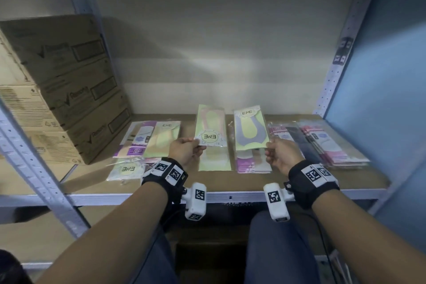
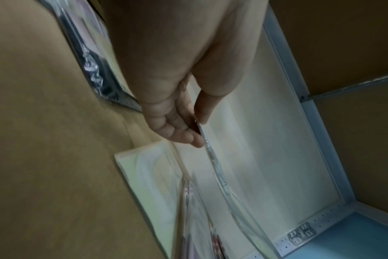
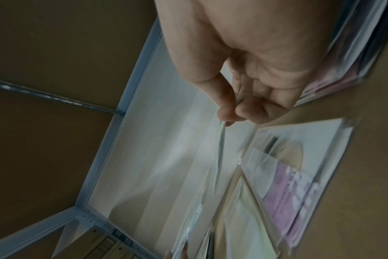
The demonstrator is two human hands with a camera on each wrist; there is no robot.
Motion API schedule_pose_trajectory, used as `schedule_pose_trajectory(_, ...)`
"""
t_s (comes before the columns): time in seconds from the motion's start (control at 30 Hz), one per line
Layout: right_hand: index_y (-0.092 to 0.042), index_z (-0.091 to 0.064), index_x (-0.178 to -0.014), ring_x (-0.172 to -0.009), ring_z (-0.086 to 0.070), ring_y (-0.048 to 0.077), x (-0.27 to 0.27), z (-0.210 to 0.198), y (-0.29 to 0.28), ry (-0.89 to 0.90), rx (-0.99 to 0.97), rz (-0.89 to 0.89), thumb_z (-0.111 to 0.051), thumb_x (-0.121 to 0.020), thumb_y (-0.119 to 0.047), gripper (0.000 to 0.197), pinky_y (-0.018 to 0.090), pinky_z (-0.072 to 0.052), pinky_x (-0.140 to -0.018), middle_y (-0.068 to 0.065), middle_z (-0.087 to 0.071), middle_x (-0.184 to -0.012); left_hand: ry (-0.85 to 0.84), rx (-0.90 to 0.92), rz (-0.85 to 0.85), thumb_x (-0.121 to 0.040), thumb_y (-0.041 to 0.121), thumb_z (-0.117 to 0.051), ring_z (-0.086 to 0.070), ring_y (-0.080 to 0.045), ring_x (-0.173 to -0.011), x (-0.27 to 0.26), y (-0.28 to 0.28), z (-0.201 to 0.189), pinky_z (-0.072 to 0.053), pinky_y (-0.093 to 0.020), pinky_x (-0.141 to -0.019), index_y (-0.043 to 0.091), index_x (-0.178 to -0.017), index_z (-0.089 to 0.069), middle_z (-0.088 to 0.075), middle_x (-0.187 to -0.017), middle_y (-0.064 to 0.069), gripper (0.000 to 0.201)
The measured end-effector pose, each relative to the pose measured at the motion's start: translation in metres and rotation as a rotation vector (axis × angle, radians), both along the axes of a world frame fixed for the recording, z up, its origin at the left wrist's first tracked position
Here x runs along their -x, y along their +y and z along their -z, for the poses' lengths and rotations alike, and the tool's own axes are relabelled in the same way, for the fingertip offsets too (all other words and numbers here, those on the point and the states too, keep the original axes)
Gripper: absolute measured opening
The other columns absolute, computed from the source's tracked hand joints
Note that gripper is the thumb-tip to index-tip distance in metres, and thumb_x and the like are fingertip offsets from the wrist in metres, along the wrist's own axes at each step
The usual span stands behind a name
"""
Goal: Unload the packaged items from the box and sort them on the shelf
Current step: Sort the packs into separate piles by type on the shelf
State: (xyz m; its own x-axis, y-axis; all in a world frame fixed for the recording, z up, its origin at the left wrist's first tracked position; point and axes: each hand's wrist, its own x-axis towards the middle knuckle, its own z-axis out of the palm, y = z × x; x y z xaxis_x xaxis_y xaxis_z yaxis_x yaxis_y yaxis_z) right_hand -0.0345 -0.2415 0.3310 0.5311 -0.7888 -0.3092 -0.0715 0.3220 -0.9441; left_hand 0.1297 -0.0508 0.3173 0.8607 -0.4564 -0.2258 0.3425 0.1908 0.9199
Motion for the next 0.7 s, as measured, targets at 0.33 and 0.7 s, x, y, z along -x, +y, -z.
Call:
schedule_pose_trajectory(0.33,-0.002,-0.060,-0.116,-0.051,-0.046,0.012,0.024,0.008,-0.022,0.037,-0.003,0.043,-0.047,-0.090,0.003,0.030,0.022,-0.039,-0.039,0.004,-0.052,-0.070,0.025,0.017,0.061,-0.092,-0.002,-0.054,-0.066,-0.017,-0.066,0.017,-0.026,0.008,-0.055,-0.021,-0.057,0.009,-0.085,-0.048,-0.067,-0.093,-0.019,0.015)
schedule_pose_trajectory(0.7,-0.005,-0.057,-0.102,-0.053,-0.046,0.014,0.010,0.013,-0.009,0.028,-0.017,0.016,-0.044,-0.091,0.006,0.020,0.024,-0.039,-0.041,0.007,-0.053,-0.069,0.008,0.018,0.004,-0.092,-0.003,-0.054,-0.067,-0.015,-0.058,0.000,-0.006,-0.001,-0.053,-0.027,-0.066,0.009,-0.084,-0.047,-0.066,-0.086,-0.016,0.016)
